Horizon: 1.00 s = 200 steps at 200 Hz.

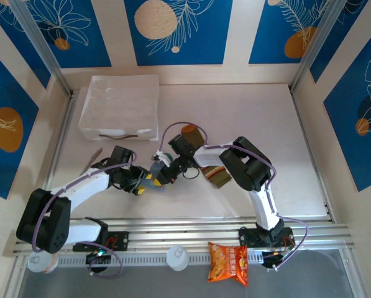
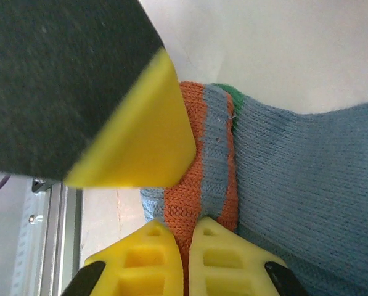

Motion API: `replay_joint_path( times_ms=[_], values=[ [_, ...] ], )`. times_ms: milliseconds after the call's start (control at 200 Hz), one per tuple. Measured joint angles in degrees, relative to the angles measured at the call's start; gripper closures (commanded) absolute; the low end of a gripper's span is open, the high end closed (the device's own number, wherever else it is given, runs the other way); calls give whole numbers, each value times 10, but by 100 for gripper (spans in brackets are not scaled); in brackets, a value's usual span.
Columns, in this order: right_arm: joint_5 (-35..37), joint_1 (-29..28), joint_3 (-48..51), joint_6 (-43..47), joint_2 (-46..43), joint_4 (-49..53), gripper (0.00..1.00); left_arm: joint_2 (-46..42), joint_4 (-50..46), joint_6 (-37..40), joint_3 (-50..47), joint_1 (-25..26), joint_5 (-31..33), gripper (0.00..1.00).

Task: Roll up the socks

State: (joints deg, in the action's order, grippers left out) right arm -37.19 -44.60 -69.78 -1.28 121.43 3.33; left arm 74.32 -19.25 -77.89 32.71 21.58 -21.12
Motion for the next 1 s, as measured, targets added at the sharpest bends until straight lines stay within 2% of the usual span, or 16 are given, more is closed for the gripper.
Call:
replay_joint_path(
  times_ms=[90, 245, 310, 465, 810, 1000],
  values=[
    [-8, 1, -9, -2, 7, 13, 100, 24, 21, 1, 0, 8, 3, 52],
    [-13, 4, -18, -4, 10, 31, 99, 63, 30, -1, 13, 15, 6, 77],
    [-13, 4, -18, -3, 8, 38, 94, 72, 24, -1, 21, 17, 6, 86],
    [19, -6, 10, 26, -23, 35, 76, 84, -4, -16, 40, 34, 6, 100],
    [264, -105, 152, 157, -209, -7, 50, 98, -89, -82, 71, 70, 2, 100],
    [378, -159, 199, 192, -287, -46, 48, 122, -120, -104, 98, 73, 2, 100]
  ],
)
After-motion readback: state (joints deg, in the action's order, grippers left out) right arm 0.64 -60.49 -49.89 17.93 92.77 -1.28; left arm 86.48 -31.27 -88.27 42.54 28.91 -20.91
